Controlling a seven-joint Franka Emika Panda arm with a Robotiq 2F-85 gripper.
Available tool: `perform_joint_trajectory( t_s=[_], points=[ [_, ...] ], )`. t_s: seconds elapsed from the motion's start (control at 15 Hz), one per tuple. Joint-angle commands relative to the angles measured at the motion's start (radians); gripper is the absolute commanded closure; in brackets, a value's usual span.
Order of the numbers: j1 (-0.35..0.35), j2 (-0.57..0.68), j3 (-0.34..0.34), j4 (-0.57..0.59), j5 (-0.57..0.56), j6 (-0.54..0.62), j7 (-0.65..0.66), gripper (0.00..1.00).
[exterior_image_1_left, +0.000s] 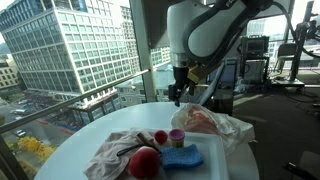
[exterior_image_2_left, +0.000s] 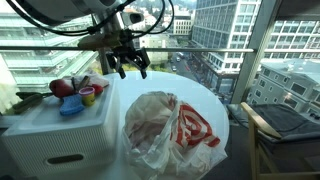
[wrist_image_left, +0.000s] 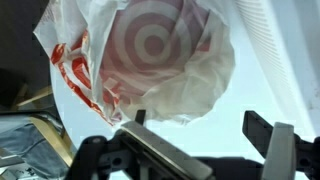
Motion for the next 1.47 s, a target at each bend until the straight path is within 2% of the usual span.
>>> perform_joint_trajectory(
  t_s=[0.0, 0.2, 0.33, 0.8, 1.0, 1.4],
  points=[
    [0.016, 0.052, 0.042, 0.067, 0.267, 0.056, -0.192, 0.0],
    [0.022, 0.074, 0.068, 0.093, 0.468, -0.001, -0.384, 0.0],
    [0.018, 0.062, 0.079, 0.099, 0.553, -0.063, -0.456, 0.0],
    [0.028, 0.043, 0.095, 0.113, 0.623, -0.263, -0.615, 0.0],
    [0.034, 0.075, 0.104, 0.11, 0.597, -0.232, -0.687, 0.0],
    [0.035, 0.149, 0.132, 0.103, 0.619, -0.123, -0.812, 0.0]
  ],
)
